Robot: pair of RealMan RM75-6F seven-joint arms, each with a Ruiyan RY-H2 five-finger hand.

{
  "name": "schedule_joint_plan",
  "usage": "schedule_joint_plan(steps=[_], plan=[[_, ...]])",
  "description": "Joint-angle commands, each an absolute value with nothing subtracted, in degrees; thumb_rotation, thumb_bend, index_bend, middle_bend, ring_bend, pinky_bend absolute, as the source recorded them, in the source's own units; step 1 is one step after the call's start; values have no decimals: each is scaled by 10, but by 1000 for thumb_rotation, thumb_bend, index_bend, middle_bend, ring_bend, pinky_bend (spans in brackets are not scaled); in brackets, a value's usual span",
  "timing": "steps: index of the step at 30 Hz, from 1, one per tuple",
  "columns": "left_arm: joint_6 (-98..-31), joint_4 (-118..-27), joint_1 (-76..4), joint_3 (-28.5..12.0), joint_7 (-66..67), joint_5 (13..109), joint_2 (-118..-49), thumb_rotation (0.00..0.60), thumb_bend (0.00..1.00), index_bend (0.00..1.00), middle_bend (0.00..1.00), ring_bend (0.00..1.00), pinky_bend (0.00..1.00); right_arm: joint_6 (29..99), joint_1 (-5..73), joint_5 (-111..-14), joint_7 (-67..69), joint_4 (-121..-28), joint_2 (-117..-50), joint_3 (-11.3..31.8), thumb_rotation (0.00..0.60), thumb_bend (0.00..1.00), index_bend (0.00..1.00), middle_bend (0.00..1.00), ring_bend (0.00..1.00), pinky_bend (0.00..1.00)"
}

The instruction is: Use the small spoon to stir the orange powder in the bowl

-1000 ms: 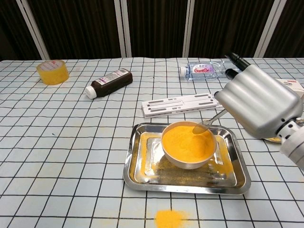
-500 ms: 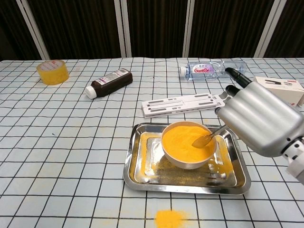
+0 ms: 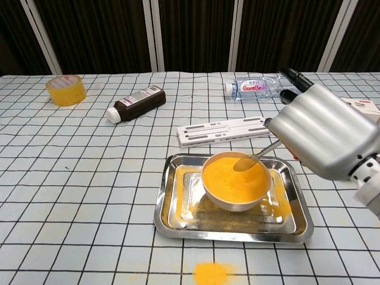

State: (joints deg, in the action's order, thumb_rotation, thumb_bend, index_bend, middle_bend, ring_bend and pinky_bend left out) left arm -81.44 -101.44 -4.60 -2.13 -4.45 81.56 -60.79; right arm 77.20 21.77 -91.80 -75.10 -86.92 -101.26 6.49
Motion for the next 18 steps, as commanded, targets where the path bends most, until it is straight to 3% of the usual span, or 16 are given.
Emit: schedule_joint_plan(steps=[1,9,18], plan=[[-813,-1015,-46,-21,-45,814,-608,600,0,0,0,0,0,768,222,-910,-753,-860,-1017,73,600,638,706,616,278,0],[-811,-1015,-47,-20,-47,815,-606,600,0,0,0,0,0,763,227,-887,-748,-833,-1032,82,600,638,706,616,279,0],[-810,-1015,-47,-19,-49,818,-606,600,0,0,0,0,0,767,215,-891,-734,-818,-1038,47,600,638,706,616,279,0]])
